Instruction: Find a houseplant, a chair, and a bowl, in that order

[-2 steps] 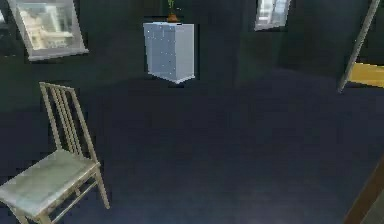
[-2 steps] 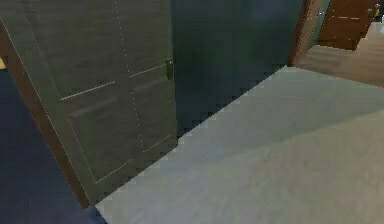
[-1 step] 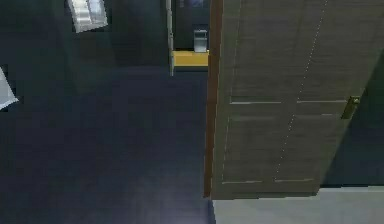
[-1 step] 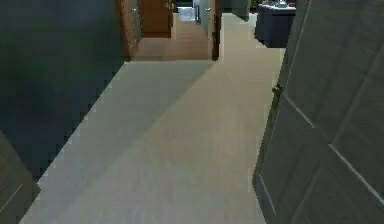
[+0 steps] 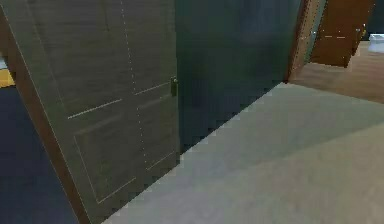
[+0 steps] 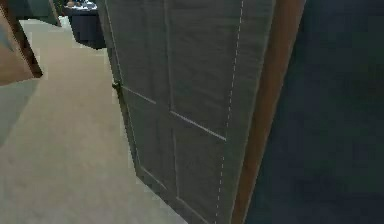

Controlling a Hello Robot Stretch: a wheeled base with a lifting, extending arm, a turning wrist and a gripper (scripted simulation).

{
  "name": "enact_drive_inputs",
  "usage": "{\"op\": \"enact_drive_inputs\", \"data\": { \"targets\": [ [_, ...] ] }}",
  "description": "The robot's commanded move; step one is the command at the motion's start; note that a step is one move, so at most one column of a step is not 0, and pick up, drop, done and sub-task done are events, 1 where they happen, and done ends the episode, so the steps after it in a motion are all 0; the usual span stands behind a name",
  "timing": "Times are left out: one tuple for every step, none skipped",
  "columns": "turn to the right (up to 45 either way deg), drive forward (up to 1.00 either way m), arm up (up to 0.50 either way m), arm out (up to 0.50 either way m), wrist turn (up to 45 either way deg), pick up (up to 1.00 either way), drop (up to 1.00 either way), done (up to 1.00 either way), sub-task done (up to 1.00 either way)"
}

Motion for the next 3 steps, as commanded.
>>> {"op": "enact_drive_inputs", "data": {
  "targets": [
    [42.0, 0.0, 0.0, 0.0, 0.0, 0.0, 0.0, 0.0, 0.0],
    [0.0, 1.0, 0.0, 0.0, 0.0, 0.0, 0.0, 0.0, 0.0],
    [6.0, 0.0, 0.0, 0.0, 0.0, 0.0, 0.0, 0.0, 0.0]
  ]
}}
